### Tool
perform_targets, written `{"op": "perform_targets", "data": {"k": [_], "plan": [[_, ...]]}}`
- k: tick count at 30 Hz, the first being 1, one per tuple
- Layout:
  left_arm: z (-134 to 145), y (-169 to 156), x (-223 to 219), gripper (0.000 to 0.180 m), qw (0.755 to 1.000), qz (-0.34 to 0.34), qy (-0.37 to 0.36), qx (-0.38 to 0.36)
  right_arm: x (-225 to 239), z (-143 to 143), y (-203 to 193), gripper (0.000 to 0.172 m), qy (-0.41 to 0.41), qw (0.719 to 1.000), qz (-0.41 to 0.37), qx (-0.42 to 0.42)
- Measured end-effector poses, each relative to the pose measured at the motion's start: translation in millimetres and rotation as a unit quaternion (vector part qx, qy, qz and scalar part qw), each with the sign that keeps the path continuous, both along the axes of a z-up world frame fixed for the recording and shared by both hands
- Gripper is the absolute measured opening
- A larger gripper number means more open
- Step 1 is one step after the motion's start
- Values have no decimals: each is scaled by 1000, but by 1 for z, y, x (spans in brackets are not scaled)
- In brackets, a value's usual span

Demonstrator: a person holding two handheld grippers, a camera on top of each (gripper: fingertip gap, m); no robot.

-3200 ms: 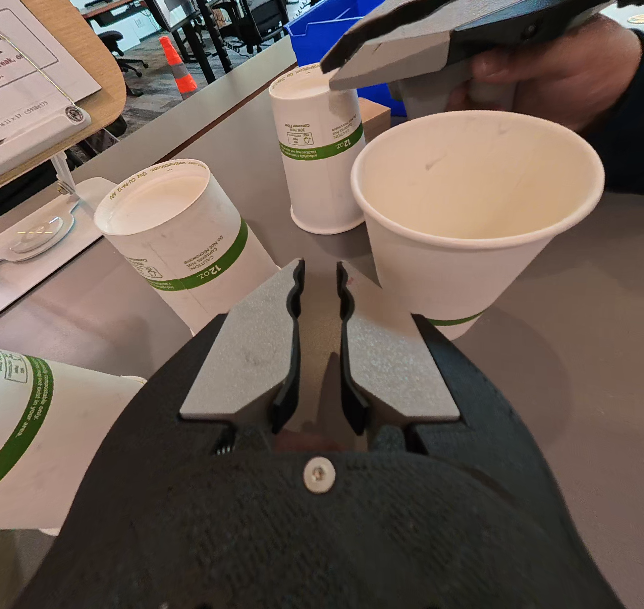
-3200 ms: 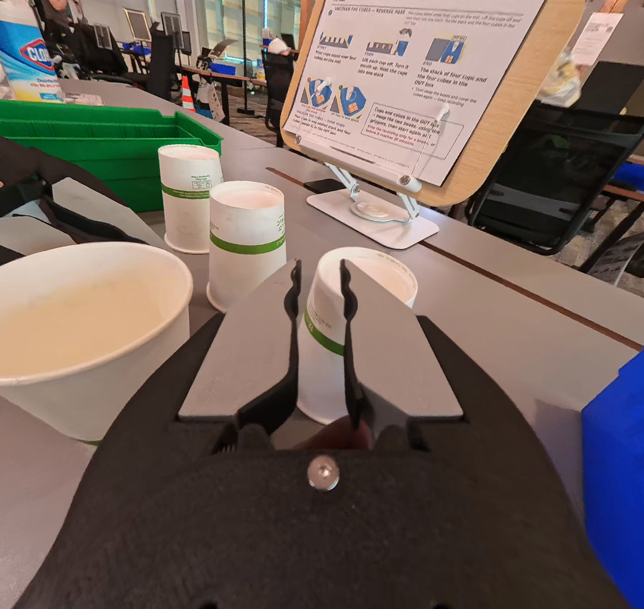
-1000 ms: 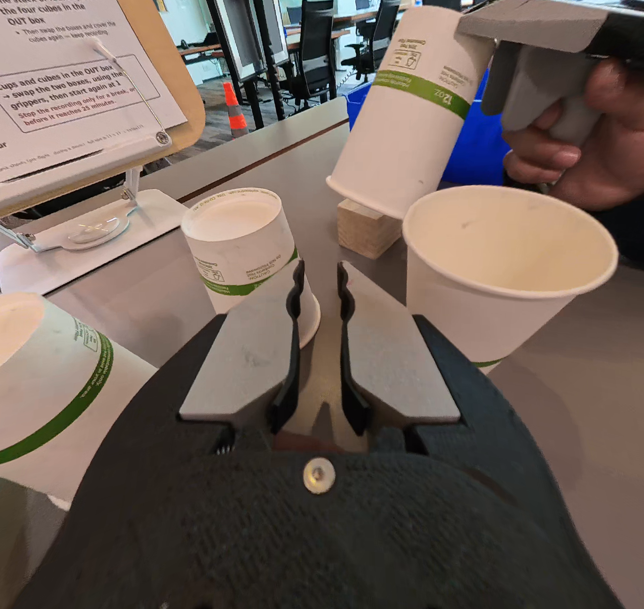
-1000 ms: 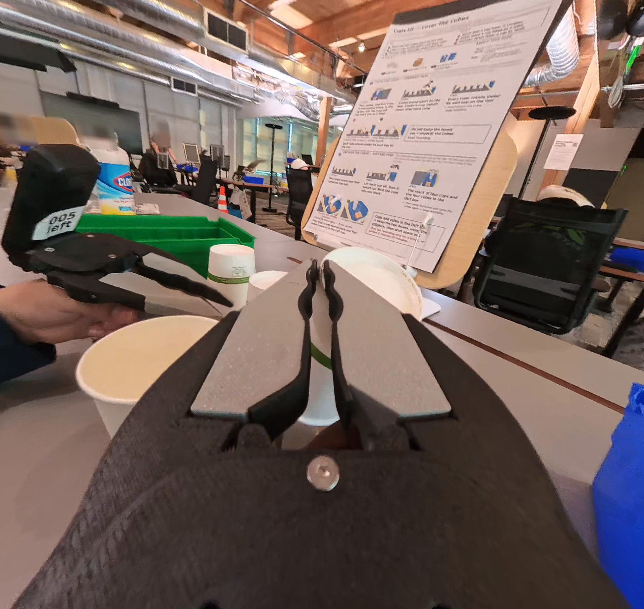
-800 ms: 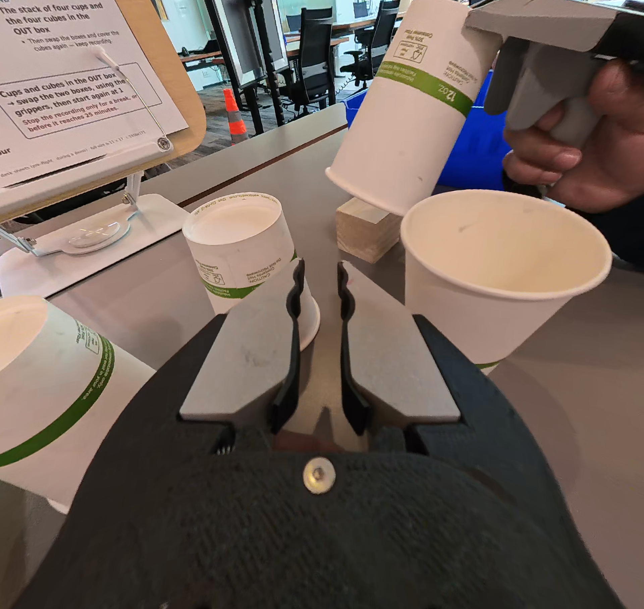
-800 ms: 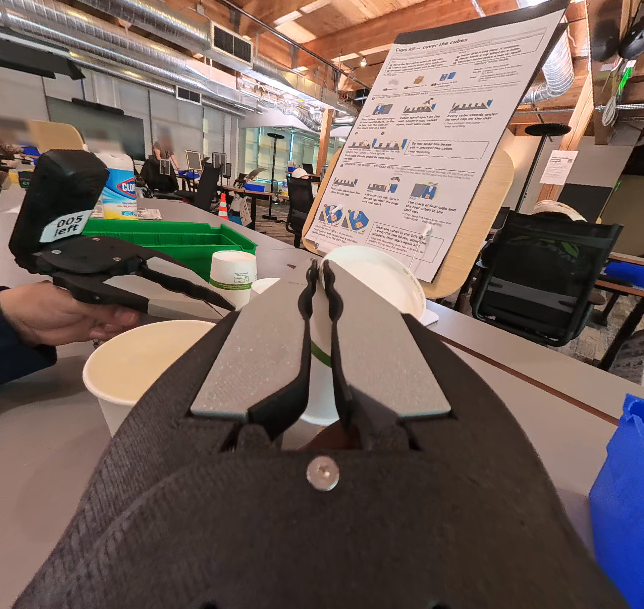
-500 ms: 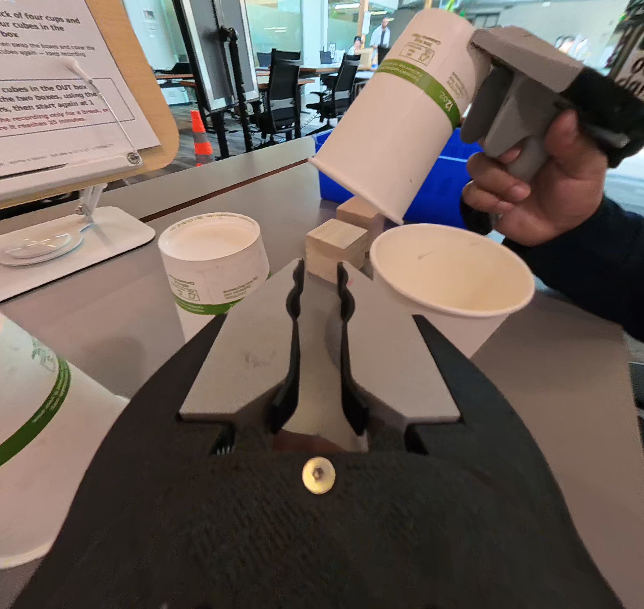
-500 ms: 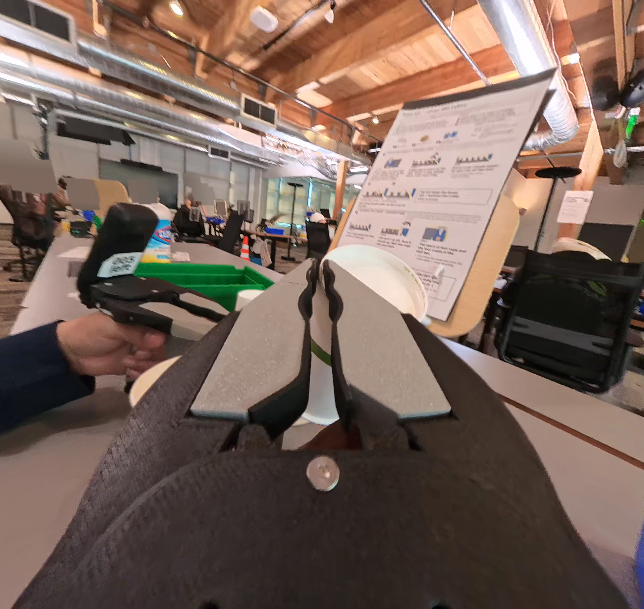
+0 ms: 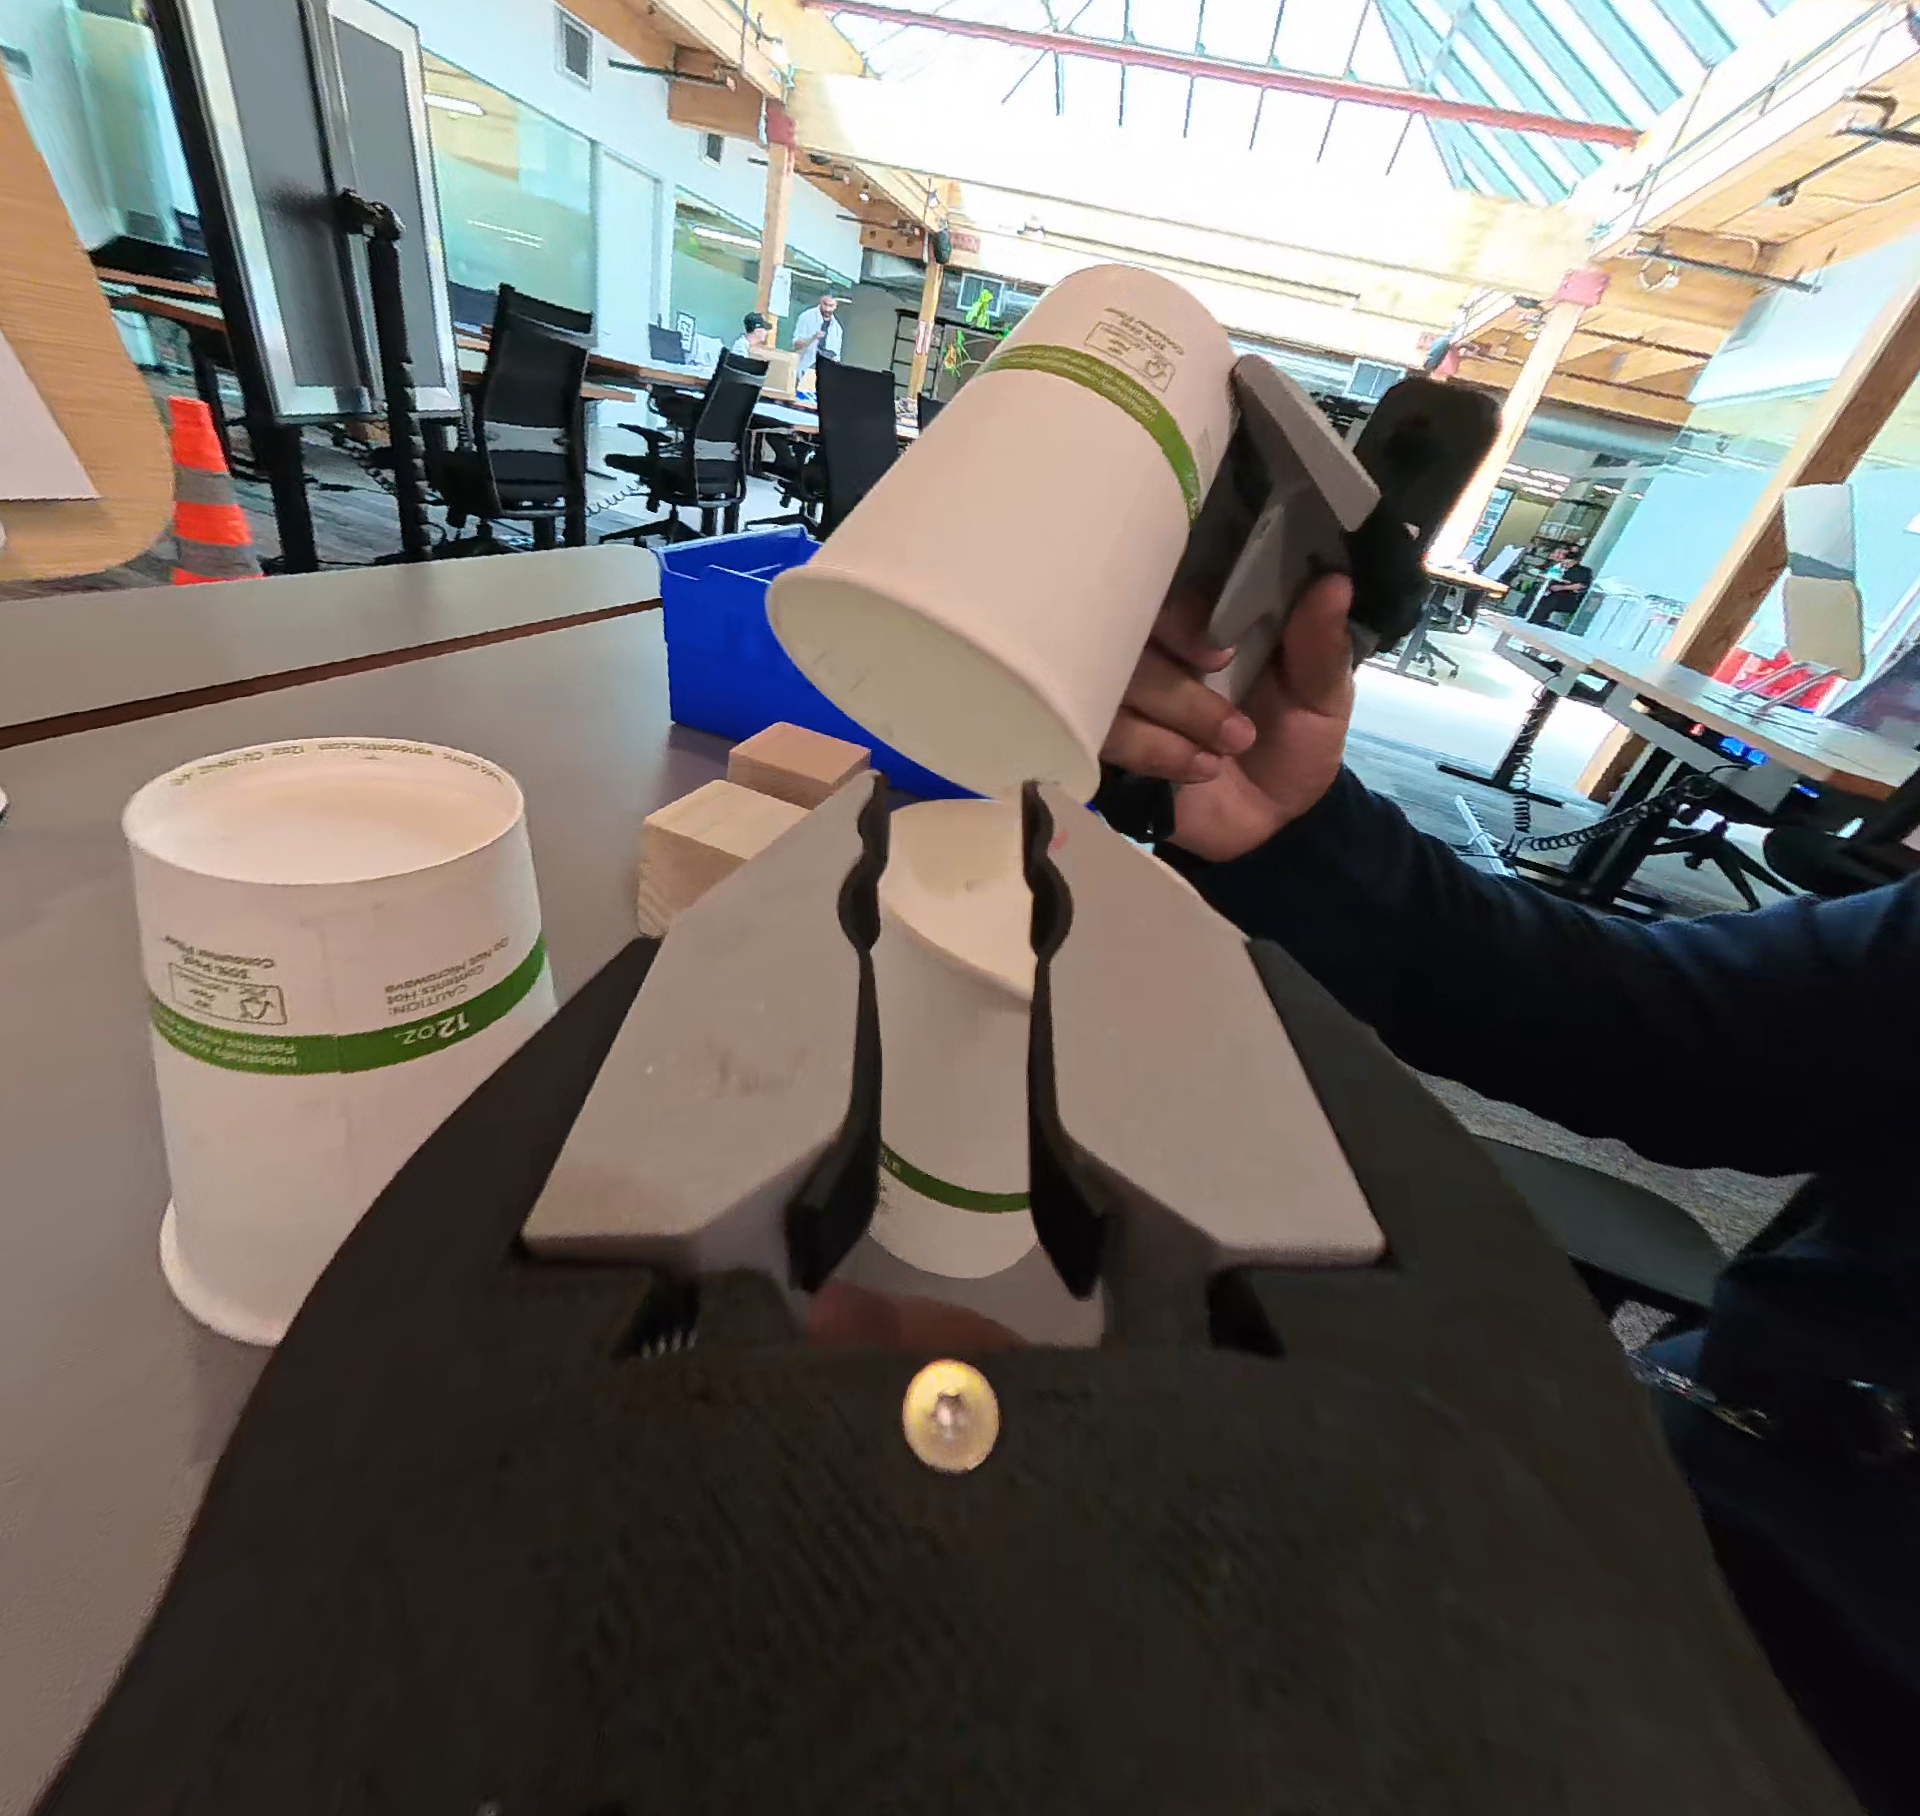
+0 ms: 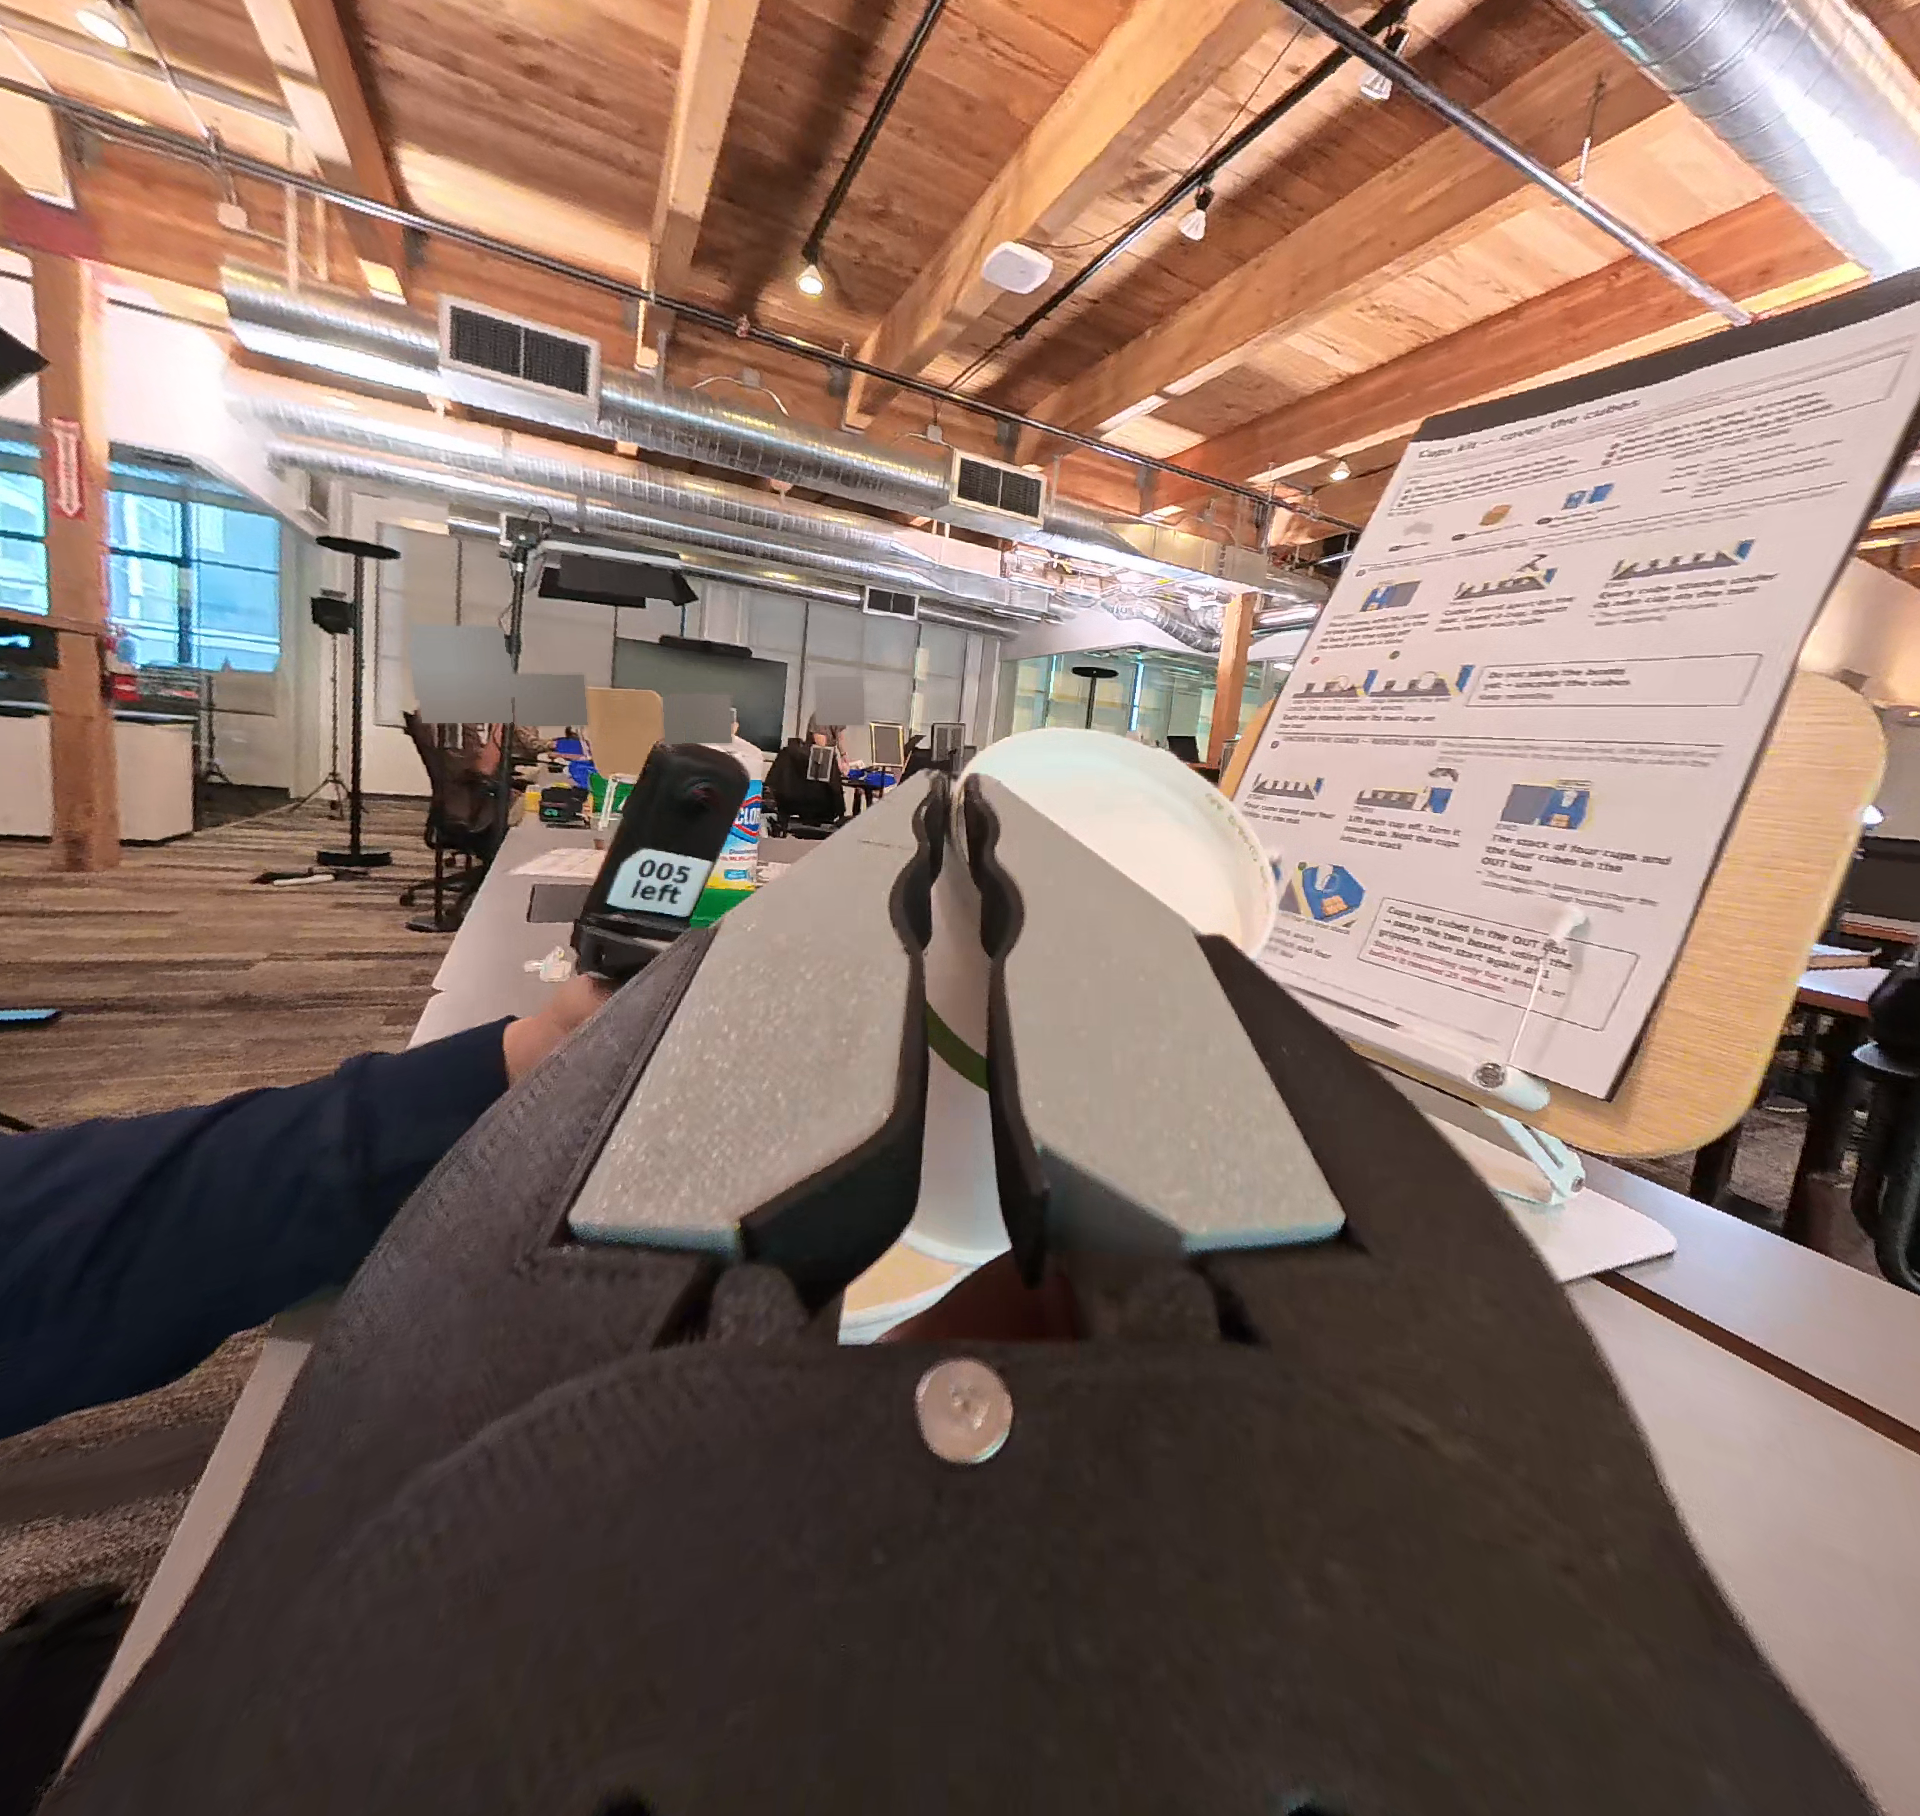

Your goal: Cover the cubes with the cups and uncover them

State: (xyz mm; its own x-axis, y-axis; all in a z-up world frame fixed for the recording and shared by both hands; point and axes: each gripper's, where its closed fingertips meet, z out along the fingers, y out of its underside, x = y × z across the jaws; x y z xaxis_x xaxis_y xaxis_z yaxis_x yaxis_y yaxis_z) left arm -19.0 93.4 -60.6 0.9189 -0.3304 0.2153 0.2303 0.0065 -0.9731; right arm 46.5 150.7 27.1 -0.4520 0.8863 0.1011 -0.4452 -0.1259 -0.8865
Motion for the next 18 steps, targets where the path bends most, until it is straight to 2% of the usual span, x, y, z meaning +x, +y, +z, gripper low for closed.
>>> {"op": "perform_targets", "data": {"k": [6,18], "plan": [[3,-1,21,28,999,-47,-1,12,2,-3,-16,0,3,1000,17,24],[7,-3,26,28,998,-59,-2,25,10,3,-20,0,24,999,33,17]]}}
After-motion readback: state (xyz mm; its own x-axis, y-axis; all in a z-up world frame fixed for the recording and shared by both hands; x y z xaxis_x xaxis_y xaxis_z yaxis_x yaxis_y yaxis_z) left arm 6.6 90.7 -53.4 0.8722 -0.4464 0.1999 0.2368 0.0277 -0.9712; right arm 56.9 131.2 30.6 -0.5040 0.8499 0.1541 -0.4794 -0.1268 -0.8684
